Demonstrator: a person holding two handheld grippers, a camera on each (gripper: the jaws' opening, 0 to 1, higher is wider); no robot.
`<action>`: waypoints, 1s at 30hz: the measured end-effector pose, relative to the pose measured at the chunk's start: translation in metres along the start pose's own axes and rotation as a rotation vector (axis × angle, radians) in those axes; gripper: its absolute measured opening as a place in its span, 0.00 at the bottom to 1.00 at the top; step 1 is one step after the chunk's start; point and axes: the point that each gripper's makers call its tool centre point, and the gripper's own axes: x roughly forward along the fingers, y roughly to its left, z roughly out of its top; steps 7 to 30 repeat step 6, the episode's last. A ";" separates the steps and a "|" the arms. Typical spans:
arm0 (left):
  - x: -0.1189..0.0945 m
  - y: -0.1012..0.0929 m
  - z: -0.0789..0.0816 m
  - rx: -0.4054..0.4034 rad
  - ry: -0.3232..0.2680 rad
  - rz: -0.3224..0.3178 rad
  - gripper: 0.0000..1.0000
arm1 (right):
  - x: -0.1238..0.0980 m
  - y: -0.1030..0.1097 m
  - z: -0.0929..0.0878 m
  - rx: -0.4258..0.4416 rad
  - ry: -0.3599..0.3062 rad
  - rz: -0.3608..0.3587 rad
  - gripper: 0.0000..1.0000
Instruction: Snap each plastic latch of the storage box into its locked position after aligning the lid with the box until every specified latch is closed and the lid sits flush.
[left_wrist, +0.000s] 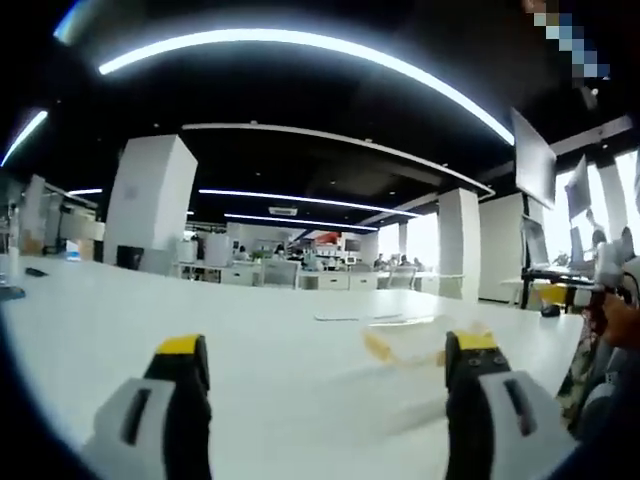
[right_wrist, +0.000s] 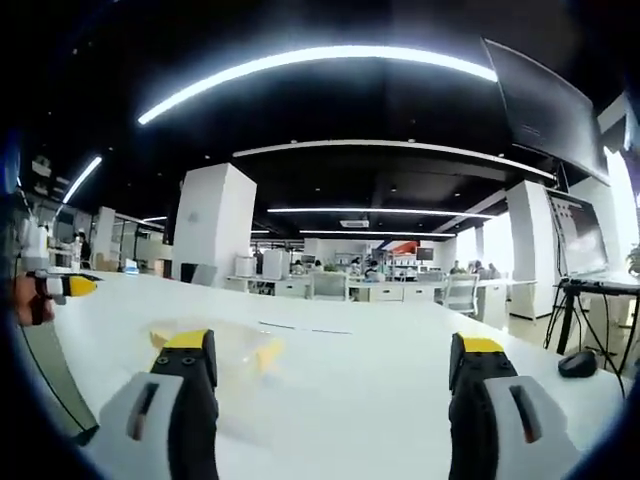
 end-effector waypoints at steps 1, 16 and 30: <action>0.000 -0.001 -0.001 0.000 0.002 0.000 0.99 | -0.001 0.000 -0.001 -0.002 0.003 0.001 0.99; 0.003 -0.010 -0.006 0.002 0.015 -0.018 0.99 | -0.004 -0.005 -0.003 0.013 0.011 -0.003 0.99; 0.003 -0.010 -0.006 0.002 0.015 -0.018 0.99 | -0.004 -0.005 -0.003 0.013 0.011 -0.003 0.99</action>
